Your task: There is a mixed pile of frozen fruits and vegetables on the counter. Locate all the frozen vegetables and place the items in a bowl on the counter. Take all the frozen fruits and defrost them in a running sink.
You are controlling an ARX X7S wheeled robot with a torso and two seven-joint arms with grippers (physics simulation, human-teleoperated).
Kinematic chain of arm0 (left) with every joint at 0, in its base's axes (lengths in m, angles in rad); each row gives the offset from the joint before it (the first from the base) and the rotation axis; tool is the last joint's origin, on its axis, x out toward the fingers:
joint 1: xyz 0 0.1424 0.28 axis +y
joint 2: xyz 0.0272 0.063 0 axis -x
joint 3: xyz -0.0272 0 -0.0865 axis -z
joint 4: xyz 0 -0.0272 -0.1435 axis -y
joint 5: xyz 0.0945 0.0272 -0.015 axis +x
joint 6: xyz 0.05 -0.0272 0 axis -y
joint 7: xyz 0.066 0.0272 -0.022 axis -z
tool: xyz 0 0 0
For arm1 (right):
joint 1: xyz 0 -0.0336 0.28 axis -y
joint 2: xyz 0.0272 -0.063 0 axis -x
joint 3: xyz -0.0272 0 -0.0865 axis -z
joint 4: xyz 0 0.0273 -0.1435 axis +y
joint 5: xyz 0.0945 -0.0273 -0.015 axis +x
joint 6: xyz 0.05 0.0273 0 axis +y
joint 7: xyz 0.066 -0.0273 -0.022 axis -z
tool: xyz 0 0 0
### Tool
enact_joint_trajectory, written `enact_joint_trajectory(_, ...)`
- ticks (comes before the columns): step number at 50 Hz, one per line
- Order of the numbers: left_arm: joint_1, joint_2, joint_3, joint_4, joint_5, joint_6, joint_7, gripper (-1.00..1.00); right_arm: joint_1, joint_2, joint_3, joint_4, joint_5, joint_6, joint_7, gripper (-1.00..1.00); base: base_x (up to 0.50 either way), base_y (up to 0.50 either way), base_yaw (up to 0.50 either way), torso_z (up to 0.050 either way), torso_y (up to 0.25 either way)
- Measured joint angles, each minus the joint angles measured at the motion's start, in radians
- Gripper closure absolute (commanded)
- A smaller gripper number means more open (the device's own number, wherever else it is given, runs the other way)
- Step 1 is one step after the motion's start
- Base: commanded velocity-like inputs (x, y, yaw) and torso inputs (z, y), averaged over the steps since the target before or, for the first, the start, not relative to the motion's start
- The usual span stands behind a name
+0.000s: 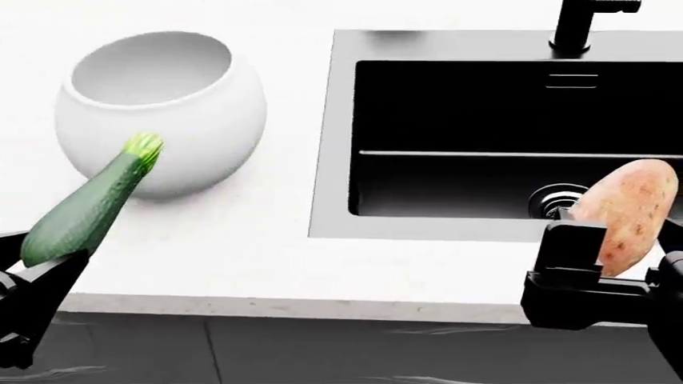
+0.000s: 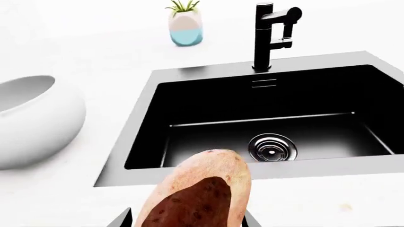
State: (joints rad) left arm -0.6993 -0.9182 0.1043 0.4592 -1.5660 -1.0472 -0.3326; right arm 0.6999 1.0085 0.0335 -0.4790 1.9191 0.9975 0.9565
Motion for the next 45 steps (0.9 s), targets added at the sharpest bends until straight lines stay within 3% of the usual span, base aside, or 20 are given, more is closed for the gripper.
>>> enact_joint_trajectory(19,0.023,-0.039,-0.053,0.011,-0.02,0.029,-0.042,1.0,0.02,0.001,-0.021,0.012,-0.014,0.004,-0.007,1.0,0.02,0.49,0.0,0.001,0.001)
enact_joint_trajectory(45,0.0,-0.036,-0.034,-0.008,-0.007,0.028,-0.085,1.0,0.0,0.005,-0.012,0.011,-0.041,-0.01,-0.015,1.0,0.23,0.05,0.0,0.0,0.001)
